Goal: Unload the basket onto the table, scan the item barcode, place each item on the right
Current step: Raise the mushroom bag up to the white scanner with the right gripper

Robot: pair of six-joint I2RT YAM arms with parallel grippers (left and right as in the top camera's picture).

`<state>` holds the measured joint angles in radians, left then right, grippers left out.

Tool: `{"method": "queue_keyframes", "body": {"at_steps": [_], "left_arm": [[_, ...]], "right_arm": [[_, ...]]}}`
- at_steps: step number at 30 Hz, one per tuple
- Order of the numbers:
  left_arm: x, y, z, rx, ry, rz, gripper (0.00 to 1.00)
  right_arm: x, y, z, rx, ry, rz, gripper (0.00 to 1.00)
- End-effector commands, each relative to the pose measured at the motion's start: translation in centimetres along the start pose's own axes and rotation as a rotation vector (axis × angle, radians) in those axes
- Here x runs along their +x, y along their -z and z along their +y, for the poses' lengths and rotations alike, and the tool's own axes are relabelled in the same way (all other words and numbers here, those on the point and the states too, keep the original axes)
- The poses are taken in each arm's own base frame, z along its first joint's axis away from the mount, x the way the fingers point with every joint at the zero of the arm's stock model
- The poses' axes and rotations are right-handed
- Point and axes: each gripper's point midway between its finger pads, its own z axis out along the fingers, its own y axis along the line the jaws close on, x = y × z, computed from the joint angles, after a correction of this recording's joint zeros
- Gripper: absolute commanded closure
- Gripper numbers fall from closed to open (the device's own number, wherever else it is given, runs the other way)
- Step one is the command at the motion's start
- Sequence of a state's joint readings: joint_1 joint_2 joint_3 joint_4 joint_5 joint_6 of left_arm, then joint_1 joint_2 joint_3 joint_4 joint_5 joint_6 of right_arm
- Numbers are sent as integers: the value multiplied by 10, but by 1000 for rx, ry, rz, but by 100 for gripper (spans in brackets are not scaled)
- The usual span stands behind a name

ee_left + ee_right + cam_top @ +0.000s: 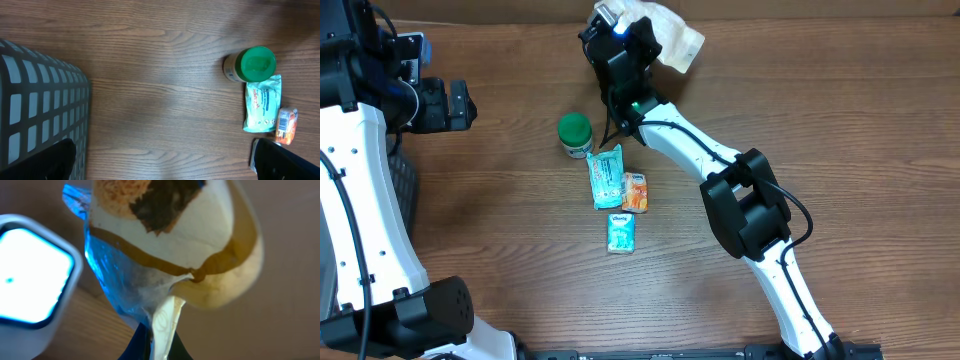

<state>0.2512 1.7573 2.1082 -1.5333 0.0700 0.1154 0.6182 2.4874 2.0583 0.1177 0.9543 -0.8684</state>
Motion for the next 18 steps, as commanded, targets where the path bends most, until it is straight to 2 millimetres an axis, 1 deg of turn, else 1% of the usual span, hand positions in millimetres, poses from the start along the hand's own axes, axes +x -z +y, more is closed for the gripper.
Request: {"method": "queue_keyframes", "body": {"at_steps": [1, 7, 10, 11, 13, 15, 18], "left_arm": [[0, 1, 2, -5, -15, -4, 1], [0, 1, 2, -5, -15, -4, 0], [0, 1, 2, -5, -15, -4, 0], [0, 1, 2, -5, -15, -4, 0], [0, 1, 2, -5, -15, -4, 0], [0, 1, 2, -5, -15, -4, 0], [0, 1, 2, -5, -15, -4, 1]], "right_arm": [[-5, 15, -41, 137, -82, 64, 96], [-33, 61, -84, 203, -163, 61, 96], [-39, 75, -105, 201, -172, 61, 96], [-40, 77, -109, 197, -177, 61, 96], [-38, 81, -116, 159, -185, 62, 96], [-33, 84, -116, 85, -188, 65, 96], [-18, 95, -105, -111, -216, 89, 96]]}}
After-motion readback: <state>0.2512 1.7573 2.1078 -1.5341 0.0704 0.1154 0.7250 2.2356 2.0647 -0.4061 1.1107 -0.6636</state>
